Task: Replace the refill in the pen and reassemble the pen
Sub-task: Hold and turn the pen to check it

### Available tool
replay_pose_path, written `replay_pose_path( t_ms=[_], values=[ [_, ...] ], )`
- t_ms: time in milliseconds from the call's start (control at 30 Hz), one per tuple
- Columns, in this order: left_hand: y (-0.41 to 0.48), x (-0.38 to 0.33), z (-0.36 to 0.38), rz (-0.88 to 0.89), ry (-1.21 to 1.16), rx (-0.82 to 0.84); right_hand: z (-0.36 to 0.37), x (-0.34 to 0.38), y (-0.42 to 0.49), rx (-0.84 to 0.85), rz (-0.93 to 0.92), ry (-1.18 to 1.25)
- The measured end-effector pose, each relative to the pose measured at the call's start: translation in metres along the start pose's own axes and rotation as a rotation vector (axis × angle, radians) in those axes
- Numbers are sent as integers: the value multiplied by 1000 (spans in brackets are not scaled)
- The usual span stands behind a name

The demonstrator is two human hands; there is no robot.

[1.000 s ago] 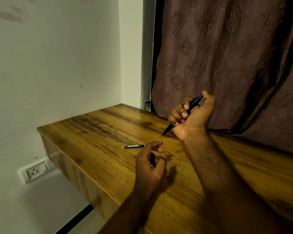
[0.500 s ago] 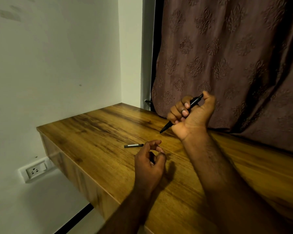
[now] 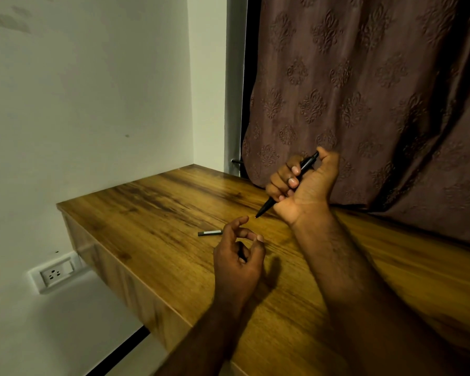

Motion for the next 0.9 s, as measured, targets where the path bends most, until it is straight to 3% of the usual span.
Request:
replay_pose_path(
  t_ms=[400,900],
  values=[
    [-2,-4,1,44,-42,-28,-6,-13,2,-73,75,-51],
    [1,4,-8,38,35,-114,-2,-45,0,-36,296,-213]
  ],
)
Point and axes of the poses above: each hand's wrist, its own y-axis towards the middle knuckle, its own z-axis out of the palm, x = y × z, the point moved 7 cm from there along y, towards the middle knuckle, and after that the axes turned 11 degrees about z, right-handed, at the moved point
